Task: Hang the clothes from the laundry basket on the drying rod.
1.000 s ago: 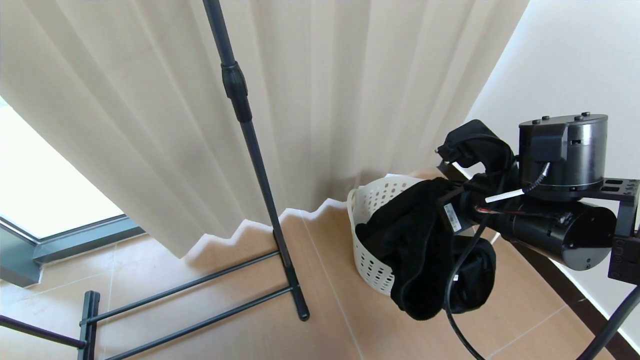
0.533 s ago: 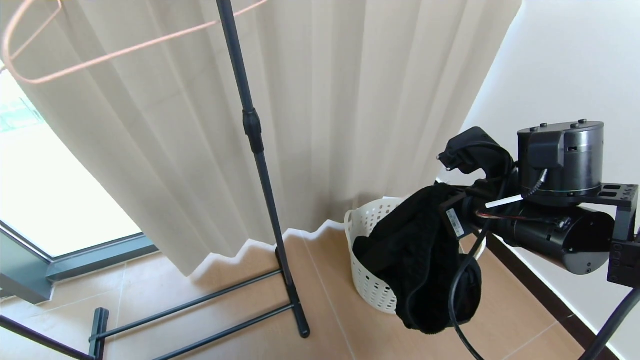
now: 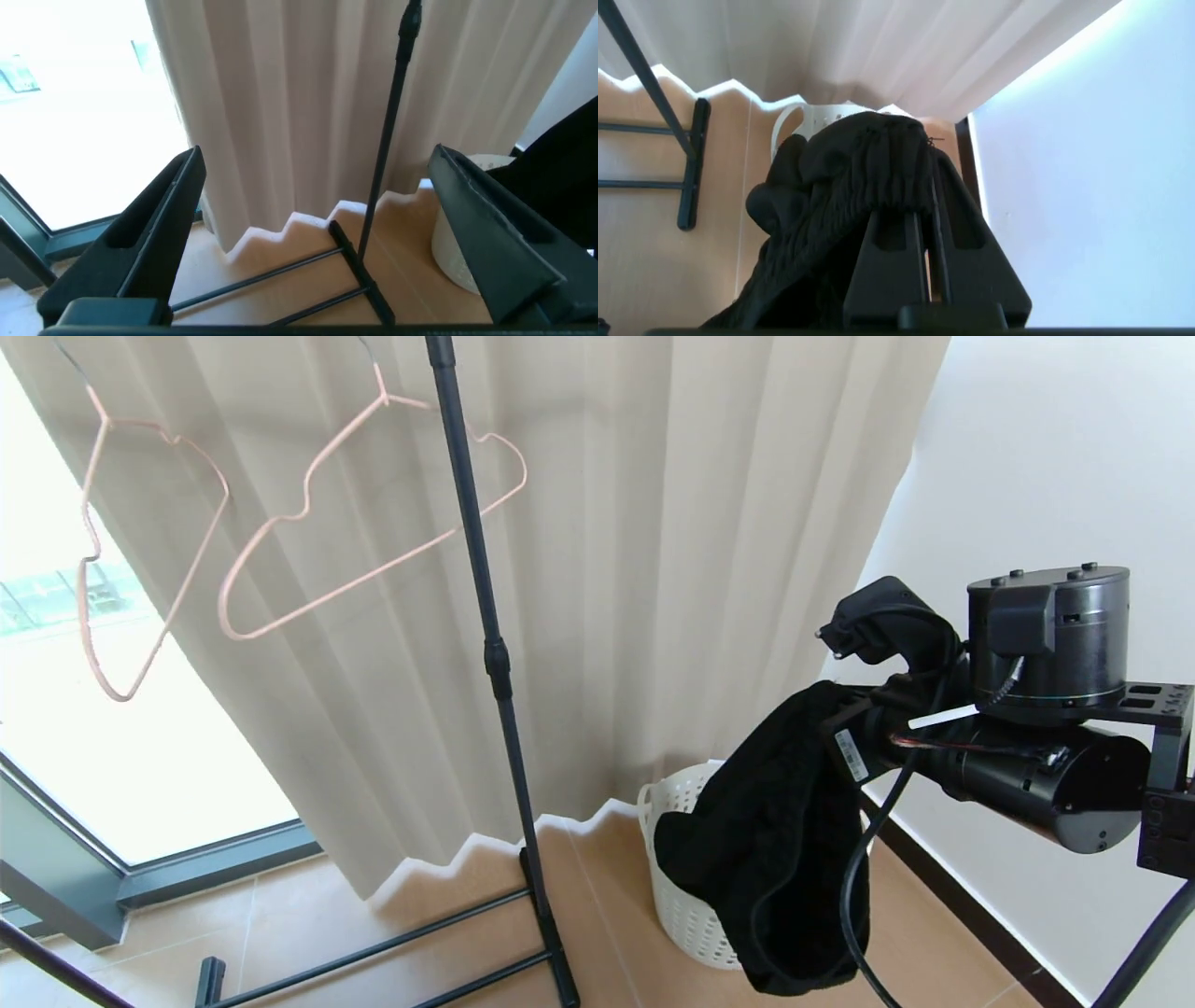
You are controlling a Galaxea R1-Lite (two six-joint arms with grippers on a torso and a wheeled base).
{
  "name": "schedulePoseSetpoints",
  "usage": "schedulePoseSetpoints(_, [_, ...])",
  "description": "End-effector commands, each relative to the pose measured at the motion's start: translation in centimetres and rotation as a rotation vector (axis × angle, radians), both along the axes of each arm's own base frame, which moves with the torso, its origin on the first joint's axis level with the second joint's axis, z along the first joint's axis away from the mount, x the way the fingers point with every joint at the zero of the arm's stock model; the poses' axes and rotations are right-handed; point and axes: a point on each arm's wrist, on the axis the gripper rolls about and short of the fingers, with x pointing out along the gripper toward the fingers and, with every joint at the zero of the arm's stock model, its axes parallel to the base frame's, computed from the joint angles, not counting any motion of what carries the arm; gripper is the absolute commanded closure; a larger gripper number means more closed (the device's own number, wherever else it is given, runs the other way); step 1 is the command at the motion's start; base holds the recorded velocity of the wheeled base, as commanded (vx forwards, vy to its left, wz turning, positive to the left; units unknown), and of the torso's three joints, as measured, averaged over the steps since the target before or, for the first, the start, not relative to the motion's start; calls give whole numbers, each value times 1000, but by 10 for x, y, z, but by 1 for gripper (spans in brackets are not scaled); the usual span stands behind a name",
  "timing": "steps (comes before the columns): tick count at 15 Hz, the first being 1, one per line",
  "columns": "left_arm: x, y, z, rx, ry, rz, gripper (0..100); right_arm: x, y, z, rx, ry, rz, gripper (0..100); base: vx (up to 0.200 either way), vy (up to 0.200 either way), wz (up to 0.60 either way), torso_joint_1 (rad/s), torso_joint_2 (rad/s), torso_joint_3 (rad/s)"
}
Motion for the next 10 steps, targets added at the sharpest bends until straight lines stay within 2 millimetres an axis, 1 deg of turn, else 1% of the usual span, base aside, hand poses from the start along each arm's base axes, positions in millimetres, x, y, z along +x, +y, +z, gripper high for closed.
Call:
schedulePoseSetpoints(1, [0, 0, 0, 0, 1, 1, 0, 0, 0, 0, 0, -1, 1, 100, 0, 0, 0, 159, -491, -124])
schedulePoseSetpoints(5, [0, 0, 0, 0, 1, 2, 0, 0, 1, -2, -4, 6, 1, 100, 0, 0, 0, 173, -504, -141])
schedulePoseSetpoints(10, [0, 0, 0, 2, 1, 1, 0, -1, -1, -1, -4, 3, 1, 100, 0, 0, 0, 215, -534, -290])
